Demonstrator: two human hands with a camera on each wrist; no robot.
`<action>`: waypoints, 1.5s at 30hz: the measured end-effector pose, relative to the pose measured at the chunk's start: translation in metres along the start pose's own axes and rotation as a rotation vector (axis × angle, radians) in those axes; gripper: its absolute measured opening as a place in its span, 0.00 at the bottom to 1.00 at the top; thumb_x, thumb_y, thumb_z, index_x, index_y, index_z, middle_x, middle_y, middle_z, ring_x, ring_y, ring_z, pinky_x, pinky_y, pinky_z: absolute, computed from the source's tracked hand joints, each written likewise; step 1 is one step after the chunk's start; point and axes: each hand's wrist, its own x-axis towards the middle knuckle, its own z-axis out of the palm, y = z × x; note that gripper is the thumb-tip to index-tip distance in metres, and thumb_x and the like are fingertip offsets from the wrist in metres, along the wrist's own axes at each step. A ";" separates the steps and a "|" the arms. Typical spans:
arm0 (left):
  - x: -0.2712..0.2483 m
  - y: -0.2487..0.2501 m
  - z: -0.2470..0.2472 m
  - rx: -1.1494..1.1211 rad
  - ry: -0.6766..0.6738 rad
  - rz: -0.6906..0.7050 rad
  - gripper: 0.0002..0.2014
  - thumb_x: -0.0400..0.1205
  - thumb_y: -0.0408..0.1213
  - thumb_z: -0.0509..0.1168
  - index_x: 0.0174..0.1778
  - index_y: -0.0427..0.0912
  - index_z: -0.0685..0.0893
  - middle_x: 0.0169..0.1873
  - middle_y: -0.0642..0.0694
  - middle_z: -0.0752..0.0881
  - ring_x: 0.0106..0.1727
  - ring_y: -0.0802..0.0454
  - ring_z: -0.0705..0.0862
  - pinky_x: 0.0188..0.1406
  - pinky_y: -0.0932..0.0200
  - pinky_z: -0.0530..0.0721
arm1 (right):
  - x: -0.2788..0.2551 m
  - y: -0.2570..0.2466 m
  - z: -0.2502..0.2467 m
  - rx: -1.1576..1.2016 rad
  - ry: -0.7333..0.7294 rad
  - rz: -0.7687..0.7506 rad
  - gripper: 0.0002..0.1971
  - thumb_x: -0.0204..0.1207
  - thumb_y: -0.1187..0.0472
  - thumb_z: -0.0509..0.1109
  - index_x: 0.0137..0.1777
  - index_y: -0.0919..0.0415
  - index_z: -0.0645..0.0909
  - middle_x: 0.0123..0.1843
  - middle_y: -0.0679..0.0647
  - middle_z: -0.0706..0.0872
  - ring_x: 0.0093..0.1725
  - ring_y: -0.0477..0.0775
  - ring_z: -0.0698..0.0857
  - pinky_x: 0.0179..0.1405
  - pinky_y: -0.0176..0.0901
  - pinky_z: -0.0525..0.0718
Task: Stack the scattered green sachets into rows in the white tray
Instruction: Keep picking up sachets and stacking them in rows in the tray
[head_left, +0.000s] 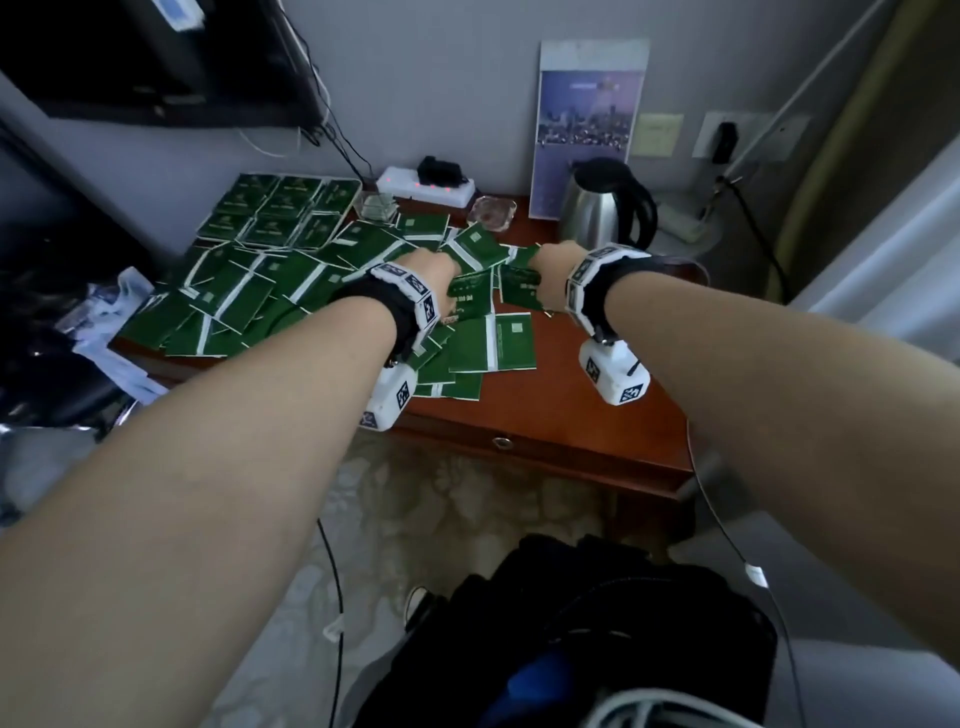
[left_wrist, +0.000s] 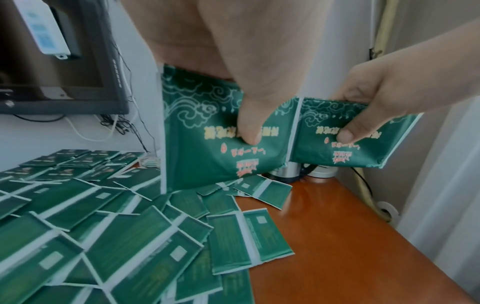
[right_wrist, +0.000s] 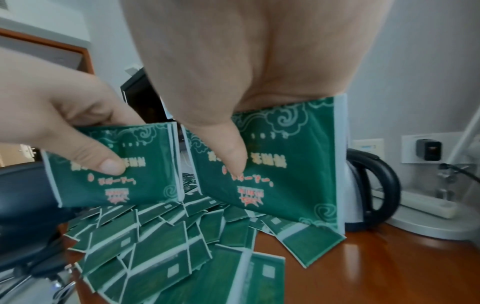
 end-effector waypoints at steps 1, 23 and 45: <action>0.000 -0.011 -0.001 -0.005 0.006 -0.011 0.21 0.85 0.41 0.66 0.74 0.39 0.78 0.65 0.32 0.83 0.62 0.34 0.84 0.60 0.46 0.84 | 0.003 -0.011 -0.004 -0.009 -0.001 0.005 0.11 0.77 0.68 0.65 0.58 0.69 0.81 0.53 0.61 0.86 0.54 0.66 0.87 0.54 0.52 0.87; 0.021 -0.382 -0.007 0.063 0.001 -0.069 0.26 0.85 0.41 0.66 0.80 0.46 0.72 0.67 0.34 0.82 0.62 0.36 0.85 0.61 0.48 0.85 | 0.164 -0.313 -0.077 -0.073 0.032 -0.104 0.11 0.78 0.69 0.62 0.57 0.68 0.81 0.53 0.63 0.87 0.53 0.65 0.87 0.55 0.57 0.89; 0.239 -0.564 0.015 -0.020 -0.094 -0.017 0.23 0.85 0.37 0.66 0.78 0.44 0.75 0.67 0.37 0.83 0.64 0.38 0.83 0.59 0.52 0.81 | 0.438 -0.388 -0.096 -0.003 -0.044 -0.118 0.10 0.80 0.65 0.62 0.56 0.65 0.81 0.58 0.66 0.86 0.56 0.66 0.86 0.56 0.57 0.87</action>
